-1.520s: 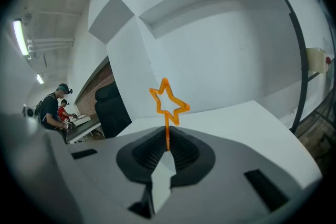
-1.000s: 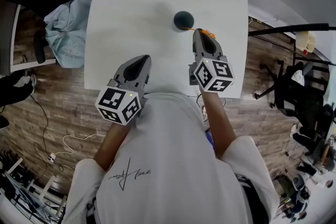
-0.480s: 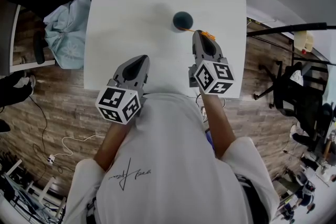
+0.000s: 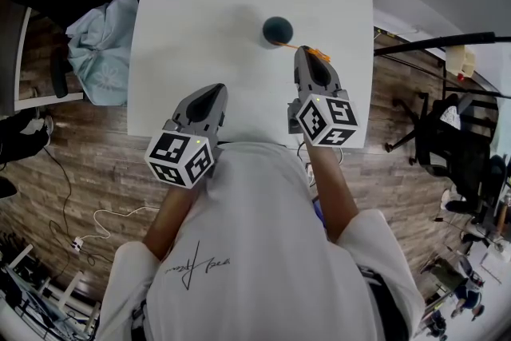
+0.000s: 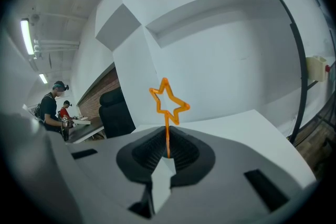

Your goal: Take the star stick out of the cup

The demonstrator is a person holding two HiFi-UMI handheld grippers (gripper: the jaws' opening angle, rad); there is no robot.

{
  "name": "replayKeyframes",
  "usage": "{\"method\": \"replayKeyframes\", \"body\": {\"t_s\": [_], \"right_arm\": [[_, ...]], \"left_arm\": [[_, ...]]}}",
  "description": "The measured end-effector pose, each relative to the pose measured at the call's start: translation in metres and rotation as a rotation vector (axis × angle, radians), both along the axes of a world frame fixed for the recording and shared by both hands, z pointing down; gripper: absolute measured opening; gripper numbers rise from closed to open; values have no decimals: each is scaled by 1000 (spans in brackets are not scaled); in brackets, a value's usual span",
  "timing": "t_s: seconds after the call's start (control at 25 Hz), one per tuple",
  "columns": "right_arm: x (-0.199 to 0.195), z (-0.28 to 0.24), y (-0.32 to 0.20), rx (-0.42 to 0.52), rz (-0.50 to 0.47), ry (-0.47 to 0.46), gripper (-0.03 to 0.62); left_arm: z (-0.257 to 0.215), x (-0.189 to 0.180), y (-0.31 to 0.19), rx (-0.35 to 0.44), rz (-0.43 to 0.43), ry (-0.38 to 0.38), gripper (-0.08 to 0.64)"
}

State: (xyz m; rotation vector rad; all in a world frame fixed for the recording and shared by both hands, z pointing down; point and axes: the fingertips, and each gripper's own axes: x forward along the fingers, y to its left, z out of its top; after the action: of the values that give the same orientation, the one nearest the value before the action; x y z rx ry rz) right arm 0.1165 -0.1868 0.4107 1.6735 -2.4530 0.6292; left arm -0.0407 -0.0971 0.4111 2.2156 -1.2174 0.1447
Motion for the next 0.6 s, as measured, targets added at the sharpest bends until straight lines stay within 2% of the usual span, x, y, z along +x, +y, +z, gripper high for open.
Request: {"method": "replayKeyframes", "body": {"t_s": [0.4,0.6], "right_arm": [[6,-10,5,17,13,-2,26],[10,-17,10,40,10,28,26]], "left_arm": [[0,4,1,3,8,1,3],[-1,12,3,12,21,-4,3]]}}
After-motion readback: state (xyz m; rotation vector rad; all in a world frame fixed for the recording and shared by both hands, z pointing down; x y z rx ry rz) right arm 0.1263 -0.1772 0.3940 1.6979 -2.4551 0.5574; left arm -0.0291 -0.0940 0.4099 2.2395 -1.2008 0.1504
